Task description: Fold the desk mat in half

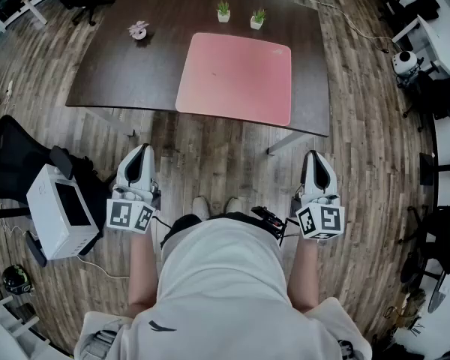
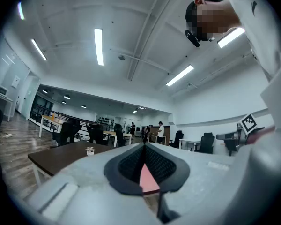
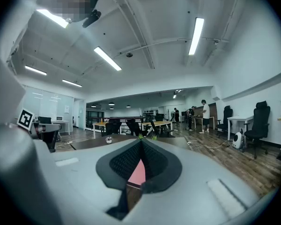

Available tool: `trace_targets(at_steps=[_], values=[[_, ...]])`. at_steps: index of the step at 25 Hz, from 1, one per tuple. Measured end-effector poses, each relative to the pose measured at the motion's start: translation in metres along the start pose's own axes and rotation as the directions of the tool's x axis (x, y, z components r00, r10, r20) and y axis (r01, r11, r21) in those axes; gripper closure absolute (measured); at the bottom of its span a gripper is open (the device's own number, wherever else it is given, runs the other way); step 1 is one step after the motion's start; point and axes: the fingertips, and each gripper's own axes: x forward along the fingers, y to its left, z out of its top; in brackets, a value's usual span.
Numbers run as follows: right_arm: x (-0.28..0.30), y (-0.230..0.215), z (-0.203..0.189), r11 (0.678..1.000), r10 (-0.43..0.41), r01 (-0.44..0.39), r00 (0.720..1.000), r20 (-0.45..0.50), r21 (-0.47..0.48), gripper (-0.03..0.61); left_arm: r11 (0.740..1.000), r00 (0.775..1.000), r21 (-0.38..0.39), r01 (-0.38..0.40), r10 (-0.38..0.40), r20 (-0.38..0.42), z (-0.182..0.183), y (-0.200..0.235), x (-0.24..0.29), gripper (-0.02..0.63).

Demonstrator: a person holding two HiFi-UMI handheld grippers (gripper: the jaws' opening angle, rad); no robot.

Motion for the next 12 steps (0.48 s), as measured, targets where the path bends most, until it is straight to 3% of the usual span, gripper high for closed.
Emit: trace_targets(at_steps=[12], values=[[0.0001, 0.0019, -0.0036, 1.000, 0.000, 0.000, 1.000, -0.005, -0.001, 0.580, 1.000, 1.000, 0.005, 0.007, -0.007, -0.002, -0.0037, -0.0002, -0.0005, 0.614]])
